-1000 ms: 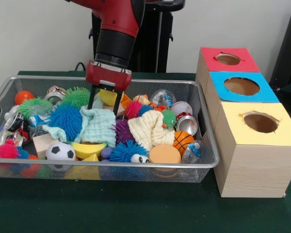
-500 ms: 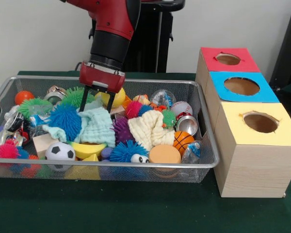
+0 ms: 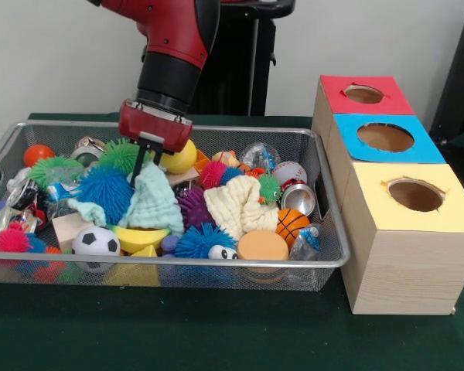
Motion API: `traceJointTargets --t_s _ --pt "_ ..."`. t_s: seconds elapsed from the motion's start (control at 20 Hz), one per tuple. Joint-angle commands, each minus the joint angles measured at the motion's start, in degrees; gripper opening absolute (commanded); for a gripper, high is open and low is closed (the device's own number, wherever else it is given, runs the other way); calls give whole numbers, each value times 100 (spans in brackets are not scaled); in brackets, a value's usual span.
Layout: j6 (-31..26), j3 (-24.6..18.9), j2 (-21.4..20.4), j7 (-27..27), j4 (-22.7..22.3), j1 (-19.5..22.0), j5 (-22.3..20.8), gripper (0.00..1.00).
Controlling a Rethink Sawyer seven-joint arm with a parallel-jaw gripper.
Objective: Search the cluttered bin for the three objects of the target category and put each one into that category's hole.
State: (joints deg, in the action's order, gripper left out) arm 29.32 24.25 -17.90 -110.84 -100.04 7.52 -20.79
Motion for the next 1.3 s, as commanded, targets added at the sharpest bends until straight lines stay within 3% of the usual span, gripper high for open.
traceJointTargets --t_s 0.05,0.35,0.95,1.3 --pt "274 -355 216 -511 536 -10 242 0" --pt "-27 -518 -154 -609 340 71 -73 0" --pt "-1273 -835 -1765 -679 -501 274 -837 0" --pt "-1904 -1114 -2525 -622 -858 456 -1060 0"
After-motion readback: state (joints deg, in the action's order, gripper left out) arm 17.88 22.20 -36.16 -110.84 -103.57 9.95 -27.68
